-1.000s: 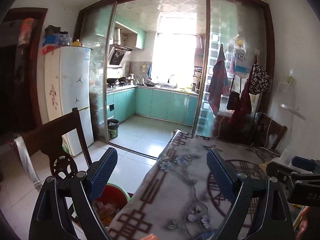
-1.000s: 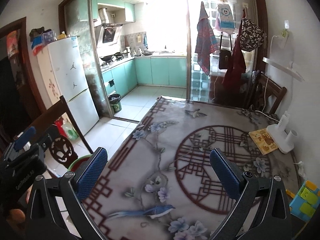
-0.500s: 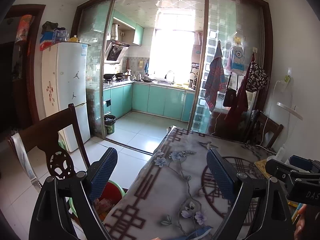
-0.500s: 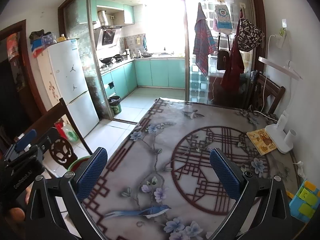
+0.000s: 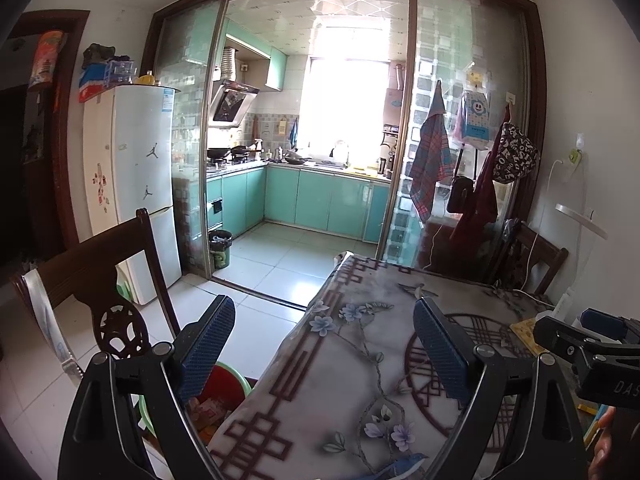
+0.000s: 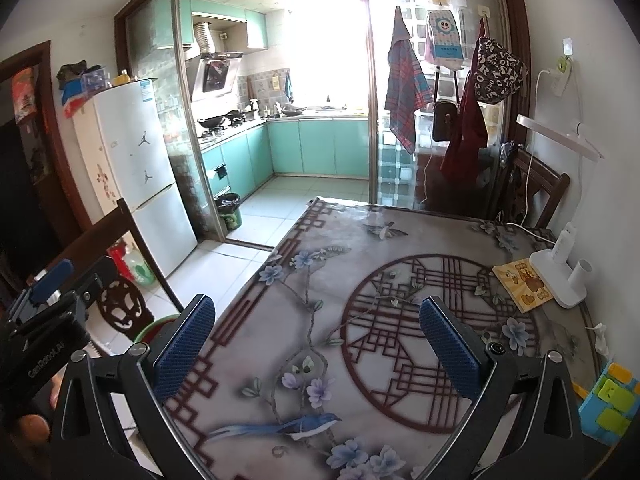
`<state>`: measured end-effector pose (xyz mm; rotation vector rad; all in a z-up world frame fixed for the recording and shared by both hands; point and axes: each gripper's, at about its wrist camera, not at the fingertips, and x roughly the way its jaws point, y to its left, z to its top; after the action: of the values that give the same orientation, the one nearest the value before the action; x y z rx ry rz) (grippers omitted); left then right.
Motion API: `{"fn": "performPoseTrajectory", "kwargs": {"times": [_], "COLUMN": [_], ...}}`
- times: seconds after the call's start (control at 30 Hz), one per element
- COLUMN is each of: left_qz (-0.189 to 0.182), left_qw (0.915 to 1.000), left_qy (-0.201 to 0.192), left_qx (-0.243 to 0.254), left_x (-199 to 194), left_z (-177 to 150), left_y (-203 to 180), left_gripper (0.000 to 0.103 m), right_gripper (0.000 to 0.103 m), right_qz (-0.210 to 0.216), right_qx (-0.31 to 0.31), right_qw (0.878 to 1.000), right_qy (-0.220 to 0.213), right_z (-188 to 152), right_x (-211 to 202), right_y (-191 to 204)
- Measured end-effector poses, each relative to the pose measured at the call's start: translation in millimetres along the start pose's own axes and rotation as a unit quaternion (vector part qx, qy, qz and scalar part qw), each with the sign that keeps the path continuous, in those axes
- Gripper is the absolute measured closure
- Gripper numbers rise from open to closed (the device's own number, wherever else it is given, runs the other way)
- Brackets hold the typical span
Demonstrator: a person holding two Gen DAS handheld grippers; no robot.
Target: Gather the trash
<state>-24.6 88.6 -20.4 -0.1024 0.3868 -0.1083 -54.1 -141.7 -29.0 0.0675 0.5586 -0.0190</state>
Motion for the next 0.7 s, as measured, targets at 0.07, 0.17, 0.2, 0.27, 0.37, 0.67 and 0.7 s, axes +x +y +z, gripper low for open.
{"fn": "performPoseTrajectory", "kwargs": {"times": [0.07,0.17,0.2,0.27,0.37,0.67,0.7], "left_qz": [0.0,0.001,0.001,0.002,0.001,-0.001,-0.001], "left_qw": [1.0,1.0,1.0,1.0,1.0,1.0,0.9999], "left_qy": [0.001,0.004,0.006,0.007,0.006,0.009,0.01], "left_qx": [0.0,0.0,0.0,0.0,0.0,-0.004,-0.004], "left_x": [1.7,2.6,3.6,5.1,5.1,8.0,9.4], "left_z": [0.0,0.2,-0.1,0.0,0.2,-0.3,-0.7], "left_y": [1.9,3.1,3.6,4.2,4.4,6.3,6.9], "left_gripper": [0.012,0.012,0.012,0.012,0.012,0.012,0.012], "right_gripper": [0.001,0.001,0.001,0.001,0.001,0.001,0.001], "right_qz": [0.001,0.002,0.002,0.002,0.002,0.002,0.002], "right_qx": [0.0,0.0,0.0,-0.001,0.0,0.0,0.0], "right_qw": [1.0,1.0,1.0,1.0,1.0,1.0,1.0], "right_qy": [0.001,0.002,0.003,0.003,0.002,0.003,0.003], "right_z": [0.6,1.3,1.5,1.3,1.1,1.2,1.2], "right_x": [1.1,3.0,3.8,3.8,3.6,4.3,4.5], "right_y": [0.4,0.6,0.3,0.8,1.0,2.0,1.9]}}
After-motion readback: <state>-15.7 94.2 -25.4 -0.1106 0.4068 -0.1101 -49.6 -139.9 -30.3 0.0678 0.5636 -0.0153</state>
